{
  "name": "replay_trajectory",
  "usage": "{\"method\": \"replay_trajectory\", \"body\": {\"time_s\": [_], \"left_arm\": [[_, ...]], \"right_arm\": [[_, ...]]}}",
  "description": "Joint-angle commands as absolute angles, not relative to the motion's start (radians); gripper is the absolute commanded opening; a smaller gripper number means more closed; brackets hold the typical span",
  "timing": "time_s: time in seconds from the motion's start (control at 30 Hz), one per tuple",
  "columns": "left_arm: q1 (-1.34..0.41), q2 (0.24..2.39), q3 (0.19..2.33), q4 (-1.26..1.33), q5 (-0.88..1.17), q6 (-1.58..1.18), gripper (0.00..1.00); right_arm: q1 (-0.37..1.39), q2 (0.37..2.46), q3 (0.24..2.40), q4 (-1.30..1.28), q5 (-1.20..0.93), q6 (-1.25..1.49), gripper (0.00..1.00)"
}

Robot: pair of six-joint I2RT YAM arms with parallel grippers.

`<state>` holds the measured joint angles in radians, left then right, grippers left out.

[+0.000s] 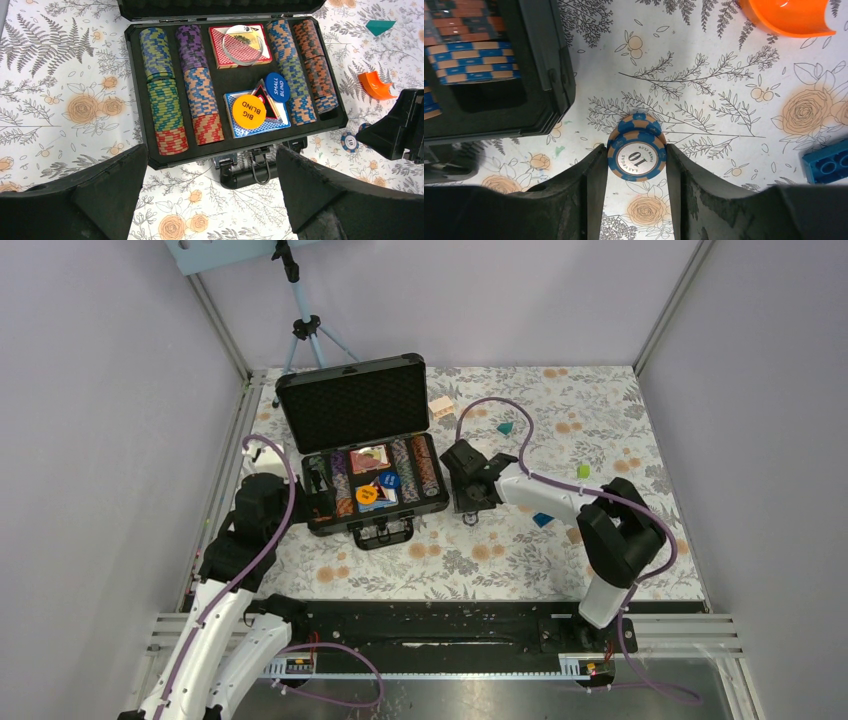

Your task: Pack up texas hold em set

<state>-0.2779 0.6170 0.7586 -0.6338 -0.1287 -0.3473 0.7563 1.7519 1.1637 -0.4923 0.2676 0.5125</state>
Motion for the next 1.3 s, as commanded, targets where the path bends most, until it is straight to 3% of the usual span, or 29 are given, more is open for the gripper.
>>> {"method": "replay_trajectory", "body": {"time_s": [0.0, 0.73, 1.27], "left_arm": [[-0.282, 0.623, 0.799, -0.598, -0.087, -0.391, 0.99], [-0.282, 0.776, 0.729, -0.365, 0.351, -0.826, 0.95], [-0.323, 0.818, 0.667, -0.244, 0.443, -0.937, 0.94]], "right_arm": [[0.748, 1.675, 1.18, -0.519, 0.264, 0.482, 0.01], [0.749, 1.252, 1.154, -0.777, 0.123, 0.237, 0.0], [0.799, 1.226, 1.179, -0.836, 0.099, 0.131, 0.0]]}}
